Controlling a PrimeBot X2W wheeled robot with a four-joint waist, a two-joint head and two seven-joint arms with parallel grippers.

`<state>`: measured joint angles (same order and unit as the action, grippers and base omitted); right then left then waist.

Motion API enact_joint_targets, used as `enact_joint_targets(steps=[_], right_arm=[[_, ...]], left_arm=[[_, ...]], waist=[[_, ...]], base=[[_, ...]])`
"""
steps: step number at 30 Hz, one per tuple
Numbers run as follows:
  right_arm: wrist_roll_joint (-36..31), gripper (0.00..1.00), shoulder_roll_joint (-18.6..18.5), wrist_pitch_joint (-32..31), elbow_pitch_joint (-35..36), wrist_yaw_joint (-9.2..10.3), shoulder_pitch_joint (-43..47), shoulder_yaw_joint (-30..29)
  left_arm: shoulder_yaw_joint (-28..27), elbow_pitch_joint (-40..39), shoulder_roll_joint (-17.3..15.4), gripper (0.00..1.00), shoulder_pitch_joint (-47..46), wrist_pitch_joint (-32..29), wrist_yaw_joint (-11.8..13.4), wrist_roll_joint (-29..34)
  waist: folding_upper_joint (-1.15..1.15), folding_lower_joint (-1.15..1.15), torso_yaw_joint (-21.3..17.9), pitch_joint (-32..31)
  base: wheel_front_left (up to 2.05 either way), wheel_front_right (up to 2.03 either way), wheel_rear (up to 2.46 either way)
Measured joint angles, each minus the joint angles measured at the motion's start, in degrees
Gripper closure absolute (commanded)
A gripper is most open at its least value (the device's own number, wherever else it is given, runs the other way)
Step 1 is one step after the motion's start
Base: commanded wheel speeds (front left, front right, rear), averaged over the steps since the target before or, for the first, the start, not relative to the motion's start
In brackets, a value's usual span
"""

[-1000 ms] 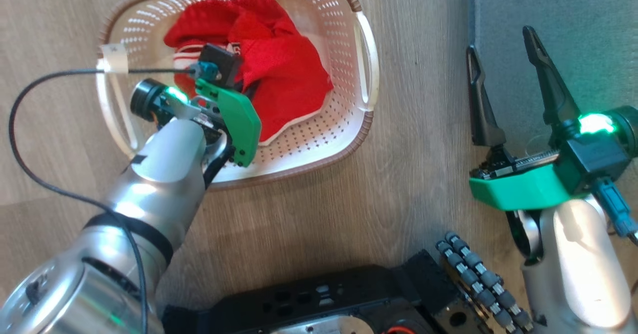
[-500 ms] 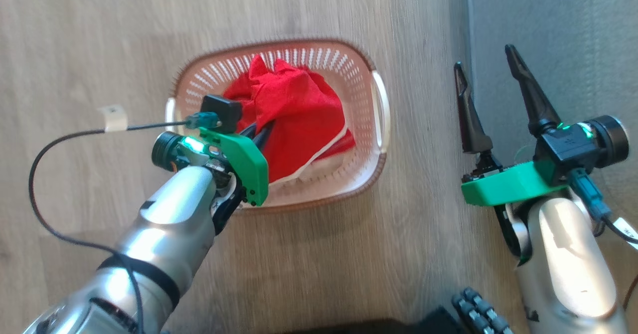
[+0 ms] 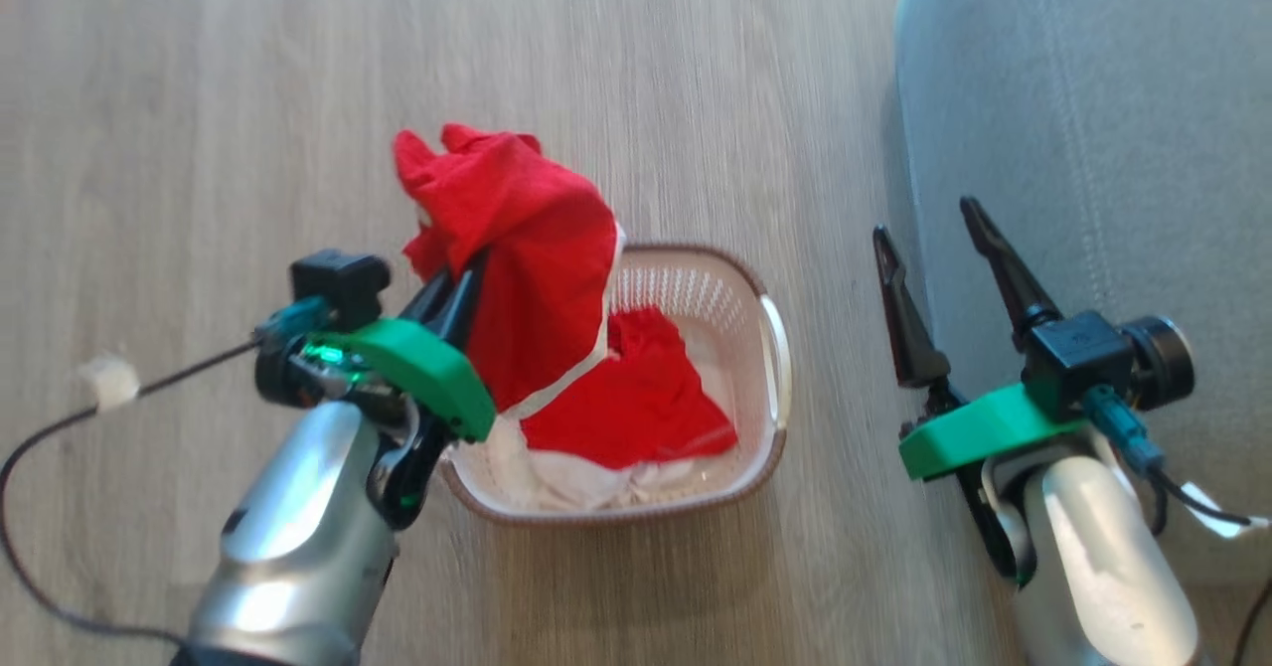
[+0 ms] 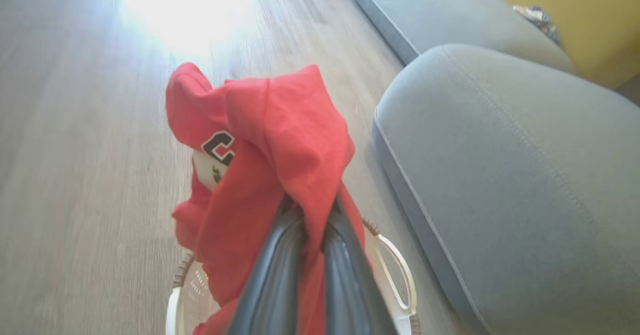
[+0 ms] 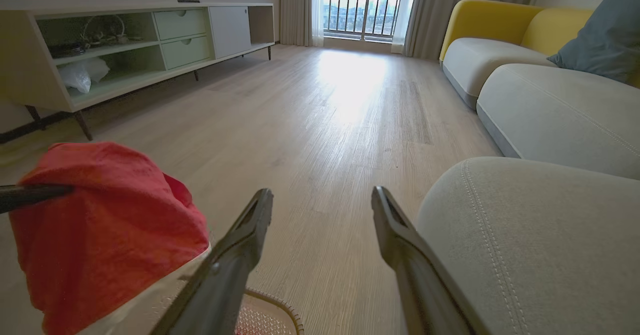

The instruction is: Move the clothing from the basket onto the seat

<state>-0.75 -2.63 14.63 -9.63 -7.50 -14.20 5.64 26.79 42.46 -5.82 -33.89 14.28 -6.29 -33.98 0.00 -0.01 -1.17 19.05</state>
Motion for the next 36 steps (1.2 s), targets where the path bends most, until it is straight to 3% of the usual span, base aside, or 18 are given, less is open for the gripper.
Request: enact_joint_targets(steps=[9,21,27,36], right_arm=[[1.8,0.0,0.0,0.0,-1.9,0.0,3.7,0.8],[2.8,0.0,0.0,0.0,-2.6,0.0,8.3,3.5],[3.3,0.0,0.0,0.0,-1.7,0.0,8.4,2.7],[3.7,0.0,-0.1,0.0,0.3,0.0,9.2,6.4]], left_arm=[[-15.0,-13.7,2.2,1.0,10.9,0.0,-0.2,7.4],[-22.5,-31.4,3.5,1.0,16.7,0.0,-0.7,10.4],[-23.3,-41.7,3.5,1.0,16.2,0.4,-0.3,9.7],[-17.7,-43.8,3.5,1.0,16.3,0.4,-0.4,11.0]], waist=[[0.0,0.0,1.4,-10.1],[0.0,0.0,1.7,-19.4],[0.0,0.0,1.6,-20.5],[0.0,0.0,1.2,-20.6]], base=[[0.0,0.0,0.0],[0.0,0.0,0.0],[0.0,0.0,0.0],[0.0,0.0,0.0]])
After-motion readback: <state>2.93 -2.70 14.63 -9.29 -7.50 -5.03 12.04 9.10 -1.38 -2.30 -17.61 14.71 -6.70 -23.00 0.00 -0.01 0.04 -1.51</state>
